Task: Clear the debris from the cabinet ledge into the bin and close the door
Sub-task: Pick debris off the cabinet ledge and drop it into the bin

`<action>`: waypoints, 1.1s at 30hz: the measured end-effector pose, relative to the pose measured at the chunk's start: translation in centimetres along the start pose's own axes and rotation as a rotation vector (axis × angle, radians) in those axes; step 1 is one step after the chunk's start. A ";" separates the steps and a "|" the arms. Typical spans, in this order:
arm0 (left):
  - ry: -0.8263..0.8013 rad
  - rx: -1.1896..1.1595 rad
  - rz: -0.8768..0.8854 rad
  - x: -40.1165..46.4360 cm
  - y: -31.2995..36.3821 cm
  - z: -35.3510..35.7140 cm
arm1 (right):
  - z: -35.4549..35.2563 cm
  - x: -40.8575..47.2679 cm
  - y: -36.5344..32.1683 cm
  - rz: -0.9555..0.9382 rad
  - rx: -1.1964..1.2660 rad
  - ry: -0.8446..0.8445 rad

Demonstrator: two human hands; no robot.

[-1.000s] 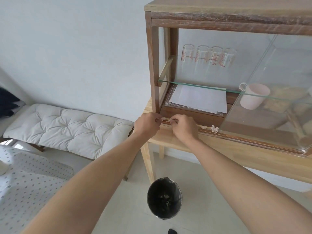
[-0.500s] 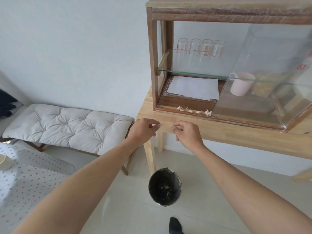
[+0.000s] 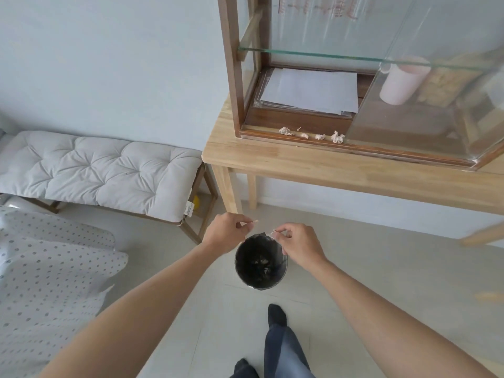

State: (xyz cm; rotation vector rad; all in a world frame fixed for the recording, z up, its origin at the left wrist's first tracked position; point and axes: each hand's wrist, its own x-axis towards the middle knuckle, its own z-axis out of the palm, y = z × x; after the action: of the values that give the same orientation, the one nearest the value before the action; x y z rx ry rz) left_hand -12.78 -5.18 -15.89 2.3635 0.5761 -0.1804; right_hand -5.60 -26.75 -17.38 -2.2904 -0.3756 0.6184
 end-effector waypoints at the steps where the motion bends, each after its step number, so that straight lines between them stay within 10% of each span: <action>1: -0.015 0.010 -0.012 0.1 -0.2 0.7 | 0.5 0.1 0.5 0.013 -0.012 -0.025; 33: 0.197 -0.056 0.206 3.4 7.2 -10.1 | -10.2 1.2 -7.1 -0.189 0.122 0.288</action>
State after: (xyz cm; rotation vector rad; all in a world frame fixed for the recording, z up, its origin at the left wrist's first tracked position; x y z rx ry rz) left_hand -6.77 -2.14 -4.99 2.3827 0.4189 0.1610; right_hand 0.24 -27.11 -6.30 -2.1564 -0.3964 0.2060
